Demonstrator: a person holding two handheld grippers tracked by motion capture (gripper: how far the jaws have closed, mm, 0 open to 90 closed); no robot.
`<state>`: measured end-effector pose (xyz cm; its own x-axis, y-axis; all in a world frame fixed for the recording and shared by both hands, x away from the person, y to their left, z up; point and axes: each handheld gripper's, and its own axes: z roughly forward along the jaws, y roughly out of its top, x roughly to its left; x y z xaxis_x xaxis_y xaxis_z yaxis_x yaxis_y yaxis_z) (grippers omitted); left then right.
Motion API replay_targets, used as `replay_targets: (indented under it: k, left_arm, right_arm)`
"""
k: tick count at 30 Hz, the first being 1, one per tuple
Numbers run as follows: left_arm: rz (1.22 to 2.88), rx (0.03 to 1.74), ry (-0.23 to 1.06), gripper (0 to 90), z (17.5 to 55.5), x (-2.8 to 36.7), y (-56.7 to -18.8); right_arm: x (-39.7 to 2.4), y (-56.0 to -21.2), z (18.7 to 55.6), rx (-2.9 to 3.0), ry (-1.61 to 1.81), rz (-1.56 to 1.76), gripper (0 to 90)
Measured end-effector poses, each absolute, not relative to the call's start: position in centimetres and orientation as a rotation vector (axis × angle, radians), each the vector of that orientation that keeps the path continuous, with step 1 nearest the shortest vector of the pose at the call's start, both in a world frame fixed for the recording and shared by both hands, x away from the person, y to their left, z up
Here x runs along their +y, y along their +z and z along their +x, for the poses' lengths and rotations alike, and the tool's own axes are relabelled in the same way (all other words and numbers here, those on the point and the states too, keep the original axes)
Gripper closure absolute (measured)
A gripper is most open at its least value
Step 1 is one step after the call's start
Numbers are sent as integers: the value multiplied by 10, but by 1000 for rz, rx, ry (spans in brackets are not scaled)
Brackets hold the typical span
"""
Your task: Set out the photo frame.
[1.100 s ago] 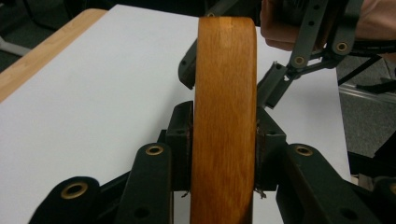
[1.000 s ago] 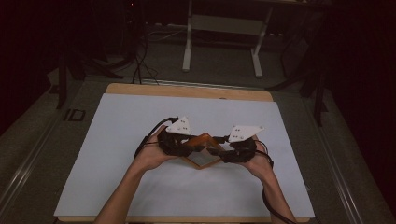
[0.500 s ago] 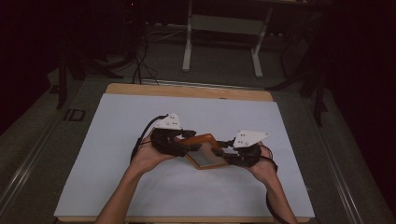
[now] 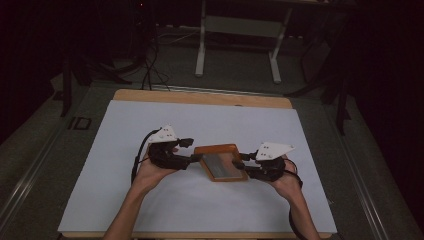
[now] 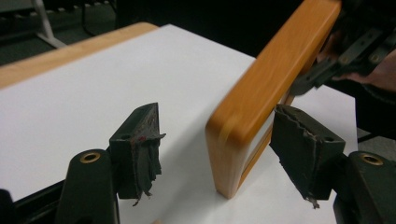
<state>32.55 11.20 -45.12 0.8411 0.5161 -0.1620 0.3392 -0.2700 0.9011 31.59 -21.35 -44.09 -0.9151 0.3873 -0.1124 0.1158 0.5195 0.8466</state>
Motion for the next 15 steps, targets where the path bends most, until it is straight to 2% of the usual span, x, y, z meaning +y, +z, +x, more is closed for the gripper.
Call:
replay_targets:
  k: [15]
  left_arm:
    - [1944, 602, 149, 299, 331, 71, -478]
  right_arm:
    - [-221, -445, 314, 2472, 1345, 448, 677]
